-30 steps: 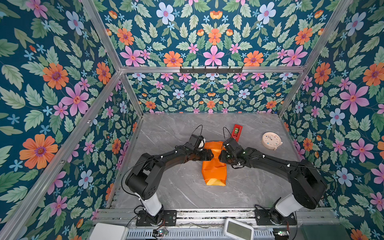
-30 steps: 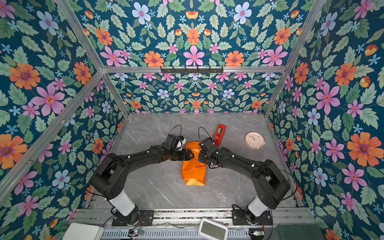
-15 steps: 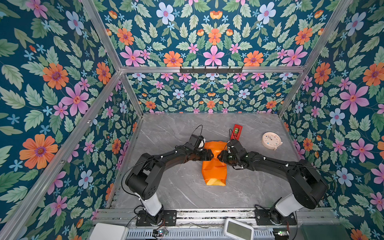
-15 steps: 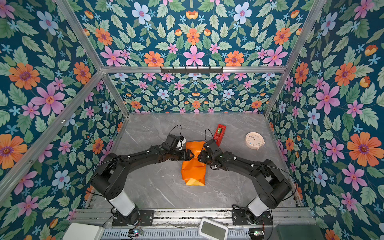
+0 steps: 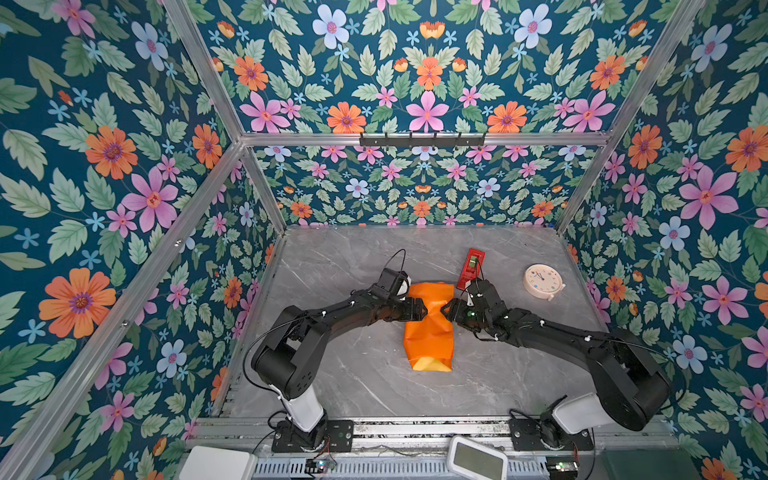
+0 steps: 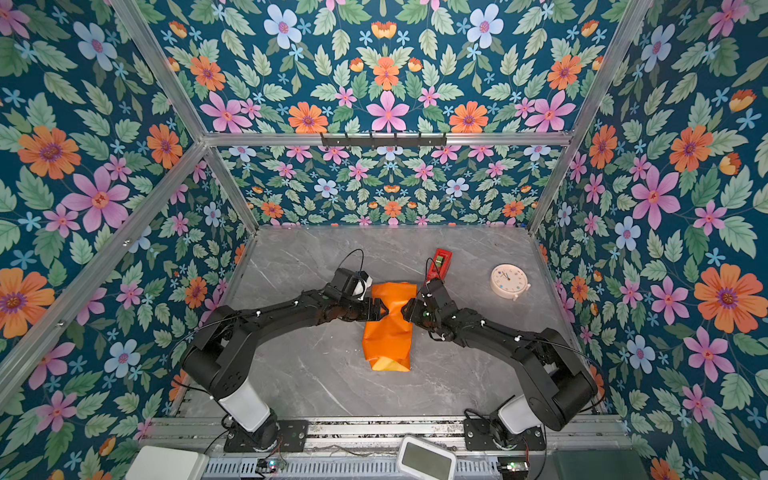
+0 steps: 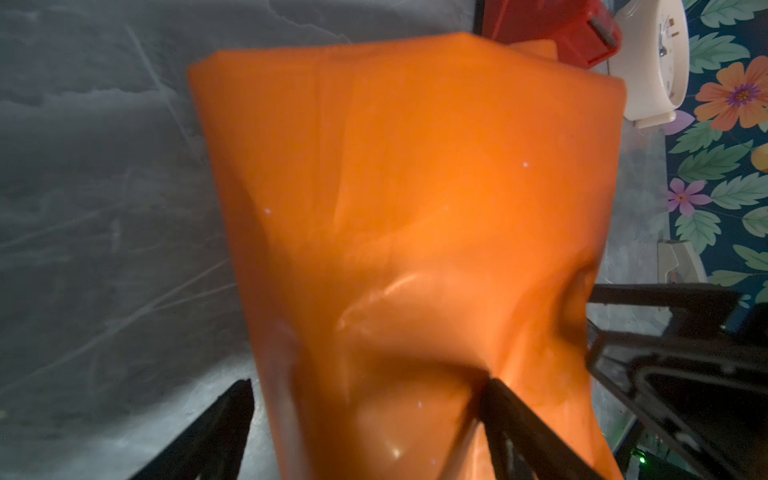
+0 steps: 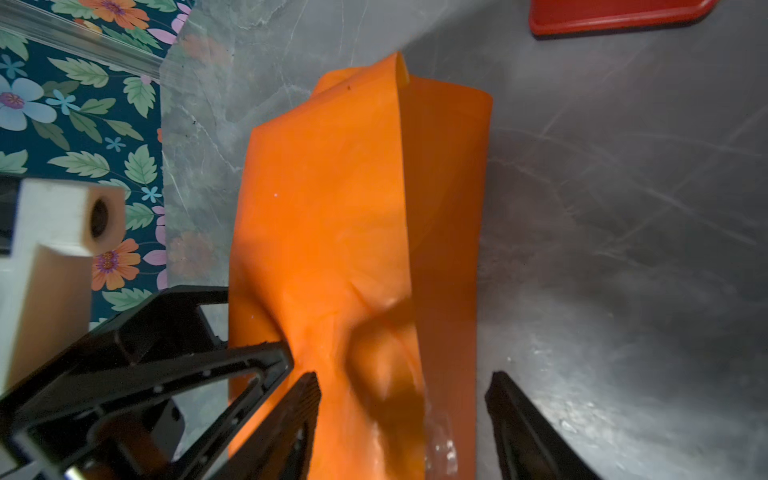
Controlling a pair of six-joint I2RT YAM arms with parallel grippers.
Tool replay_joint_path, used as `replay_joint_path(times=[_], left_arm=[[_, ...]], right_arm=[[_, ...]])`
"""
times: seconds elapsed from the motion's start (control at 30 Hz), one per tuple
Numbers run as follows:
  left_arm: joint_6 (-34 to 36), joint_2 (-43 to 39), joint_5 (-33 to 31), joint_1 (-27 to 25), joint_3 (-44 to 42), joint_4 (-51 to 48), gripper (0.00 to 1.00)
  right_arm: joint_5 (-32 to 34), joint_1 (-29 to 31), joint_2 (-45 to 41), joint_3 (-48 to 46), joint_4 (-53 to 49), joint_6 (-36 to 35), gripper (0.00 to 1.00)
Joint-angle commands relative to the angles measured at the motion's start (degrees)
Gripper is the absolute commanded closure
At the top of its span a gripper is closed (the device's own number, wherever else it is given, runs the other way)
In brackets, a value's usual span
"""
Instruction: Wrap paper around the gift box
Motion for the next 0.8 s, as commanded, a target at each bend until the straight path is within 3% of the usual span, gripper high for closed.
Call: replay_joint_path(times=[0.0,0.77], left_arm=[[2.04,2.06,-10.01,-0.11,-0.71,-13.96,0.13],[1.78,2.04,-10.89,-0.11,-0.27,-14.93,0.13]], right_arm=[[1.68,-0.09,-1.92,0.09,-2.28,-2.06,0.33],[0.08,3.07,0.82,4.5,-6.77,-2.3,0.47]])
